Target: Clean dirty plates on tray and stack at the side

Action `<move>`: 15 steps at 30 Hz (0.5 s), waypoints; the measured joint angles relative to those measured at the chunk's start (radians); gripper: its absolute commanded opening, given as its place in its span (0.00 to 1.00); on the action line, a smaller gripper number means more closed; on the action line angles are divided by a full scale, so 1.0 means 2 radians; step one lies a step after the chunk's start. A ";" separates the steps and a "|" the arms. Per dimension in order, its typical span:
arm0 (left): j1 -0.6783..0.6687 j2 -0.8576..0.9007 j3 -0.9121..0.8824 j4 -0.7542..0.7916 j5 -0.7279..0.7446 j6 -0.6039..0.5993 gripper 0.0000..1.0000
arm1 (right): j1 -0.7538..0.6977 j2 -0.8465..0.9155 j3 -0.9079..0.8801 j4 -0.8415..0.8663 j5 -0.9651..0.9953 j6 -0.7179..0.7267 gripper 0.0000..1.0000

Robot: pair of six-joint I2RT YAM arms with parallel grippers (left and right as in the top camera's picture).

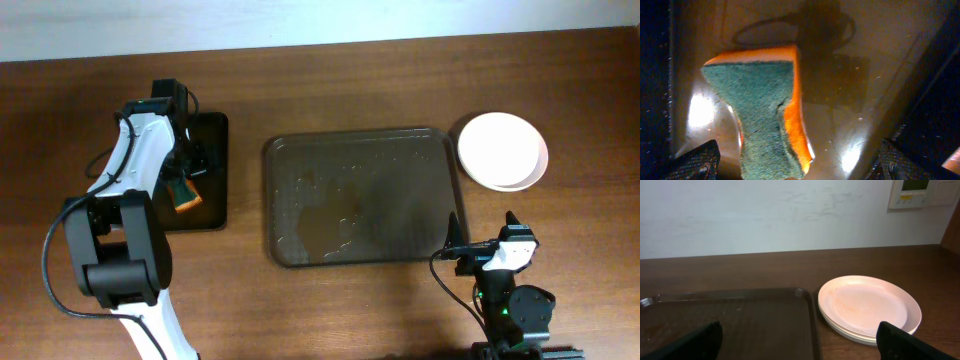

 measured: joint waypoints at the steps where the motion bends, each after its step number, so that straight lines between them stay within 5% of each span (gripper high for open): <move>1: 0.000 0.000 0.000 -0.002 -0.003 0.000 1.00 | 0.000 0.000 0.000 0.000 0.000 0.000 0.98; 4: -0.002 -0.012 -0.003 0.004 -0.005 0.000 1.00 | 0.000 0.000 0.000 0.000 0.000 0.000 0.98; 9: -0.008 -0.173 -0.037 0.042 -0.012 0.002 1.00 | 0.000 0.000 0.000 0.000 0.001 0.000 0.98; 15: -0.009 -0.420 -0.316 0.236 -0.018 0.039 1.00 | 0.000 -0.001 0.000 0.001 0.004 0.000 0.98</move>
